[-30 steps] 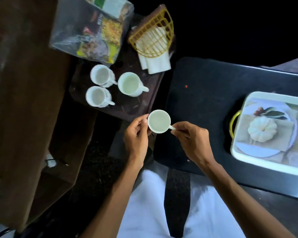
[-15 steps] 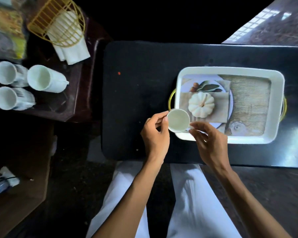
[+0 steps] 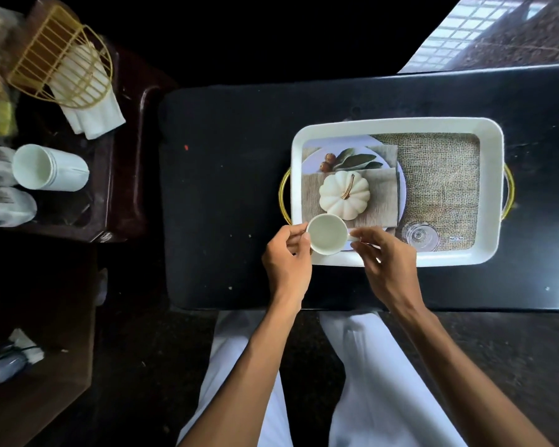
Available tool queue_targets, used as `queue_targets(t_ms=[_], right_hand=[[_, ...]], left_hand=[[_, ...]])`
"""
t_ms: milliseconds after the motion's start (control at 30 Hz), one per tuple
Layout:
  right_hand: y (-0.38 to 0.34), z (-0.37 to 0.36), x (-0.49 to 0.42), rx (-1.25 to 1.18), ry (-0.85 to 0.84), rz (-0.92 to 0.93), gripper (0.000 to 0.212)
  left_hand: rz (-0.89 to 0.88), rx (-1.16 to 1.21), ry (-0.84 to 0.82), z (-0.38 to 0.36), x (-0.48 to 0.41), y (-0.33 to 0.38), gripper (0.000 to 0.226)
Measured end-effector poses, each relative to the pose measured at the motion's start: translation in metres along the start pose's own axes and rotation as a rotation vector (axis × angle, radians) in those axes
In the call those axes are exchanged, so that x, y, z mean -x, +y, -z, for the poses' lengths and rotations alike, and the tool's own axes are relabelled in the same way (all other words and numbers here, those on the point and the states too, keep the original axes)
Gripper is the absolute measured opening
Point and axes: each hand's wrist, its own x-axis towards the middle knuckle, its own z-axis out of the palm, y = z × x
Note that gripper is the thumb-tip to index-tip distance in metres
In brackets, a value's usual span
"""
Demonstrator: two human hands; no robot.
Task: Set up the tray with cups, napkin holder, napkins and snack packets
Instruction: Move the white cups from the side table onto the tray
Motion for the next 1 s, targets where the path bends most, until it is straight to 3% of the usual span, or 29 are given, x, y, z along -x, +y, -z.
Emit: queue_targets(t_ms=[567,700,833,1000], right_hand=[[0.007,-0.006,-0.004,-0.007,-0.043,0.0,0.012],[0.0,-0.005,0.002,0.036,-0.047,-0.006,0.021],[-0.017,-0.003,0.008,0.15,0.088,0.107,0.032],[-0.057,-0.02,0.007,0.065,0.135,0.155,0.03]], left_hand=[[-0.05,-0.109,-0.03,0.005,-0.005,-0.005,0.015],[-0.066,-0.136,-0.068,0.015,-0.007,0.0,0.015],[-0.071,-0.098,-0.064,0.036,-0.008,0.004,0.018],[-0.111,-0.035,-0.022,0.08,-0.013,0.013,0.018]])
